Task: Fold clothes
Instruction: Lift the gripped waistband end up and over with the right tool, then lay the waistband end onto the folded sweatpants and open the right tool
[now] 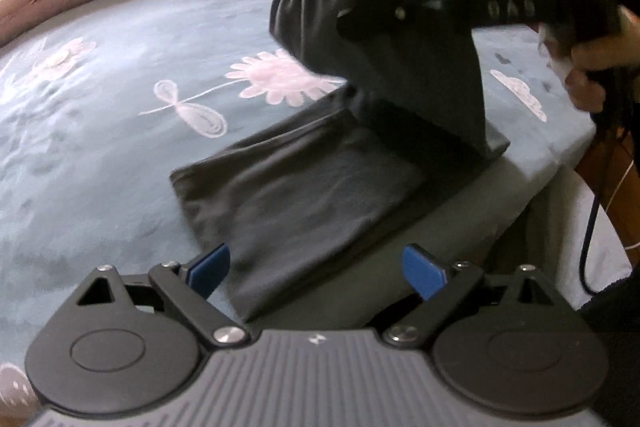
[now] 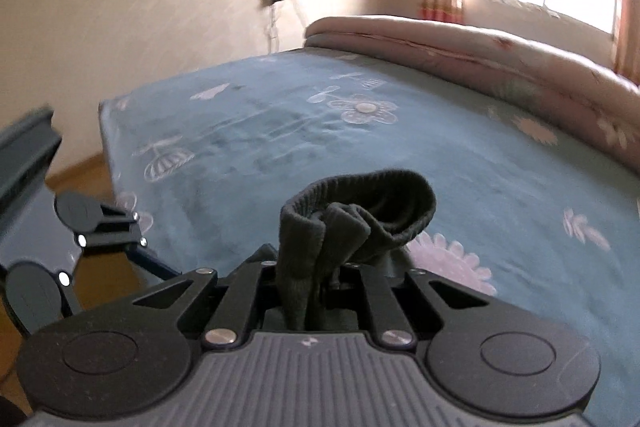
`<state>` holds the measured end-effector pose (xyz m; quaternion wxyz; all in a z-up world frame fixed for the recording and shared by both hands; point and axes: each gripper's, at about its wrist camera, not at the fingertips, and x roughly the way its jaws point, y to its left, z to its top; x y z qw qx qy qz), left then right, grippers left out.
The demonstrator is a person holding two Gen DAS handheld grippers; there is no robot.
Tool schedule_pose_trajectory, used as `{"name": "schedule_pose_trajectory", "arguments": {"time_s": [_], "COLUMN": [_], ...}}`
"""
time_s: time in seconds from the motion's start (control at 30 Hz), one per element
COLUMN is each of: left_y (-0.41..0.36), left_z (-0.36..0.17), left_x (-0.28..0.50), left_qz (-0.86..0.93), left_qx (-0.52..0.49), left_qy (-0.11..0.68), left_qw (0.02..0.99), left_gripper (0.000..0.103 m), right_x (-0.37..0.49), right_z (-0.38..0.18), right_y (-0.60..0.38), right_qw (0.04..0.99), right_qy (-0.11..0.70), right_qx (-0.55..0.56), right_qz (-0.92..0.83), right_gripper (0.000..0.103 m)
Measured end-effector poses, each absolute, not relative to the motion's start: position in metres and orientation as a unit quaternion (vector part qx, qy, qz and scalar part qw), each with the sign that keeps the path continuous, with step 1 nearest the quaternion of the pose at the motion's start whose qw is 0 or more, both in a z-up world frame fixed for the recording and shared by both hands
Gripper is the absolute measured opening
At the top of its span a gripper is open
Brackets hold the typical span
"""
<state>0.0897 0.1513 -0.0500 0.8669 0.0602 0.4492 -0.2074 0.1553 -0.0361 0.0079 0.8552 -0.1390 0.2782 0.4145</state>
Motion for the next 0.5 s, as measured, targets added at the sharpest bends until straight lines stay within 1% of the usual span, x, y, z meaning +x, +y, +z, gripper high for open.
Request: {"name": "schedule_pose_trajectory", "arguments": {"time_s": [0.27,0.5], "left_y": [0.167,0.175], "left_z": [-0.056,-0.06], "left_x": [0.085,0.079], "left_qz": [-0.18,-0.174], "left_qx": [0.043,0.035], "left_qy": [0.462,0.464], "left_qw": [0.868,0.868], "left_gripper": [0.093,0.093], "right_x": [0.131,0.119], "right_z": [-0.019,-0.046], "right_y": [0.014,0.041], "right_qw": [0.836,0.812], "right_qy": [0.254,0.251], "right_qx": [-0.268,-0.33], "right_qz": [0.407,0.41], "right_gripper": [0.012,0.012]}}
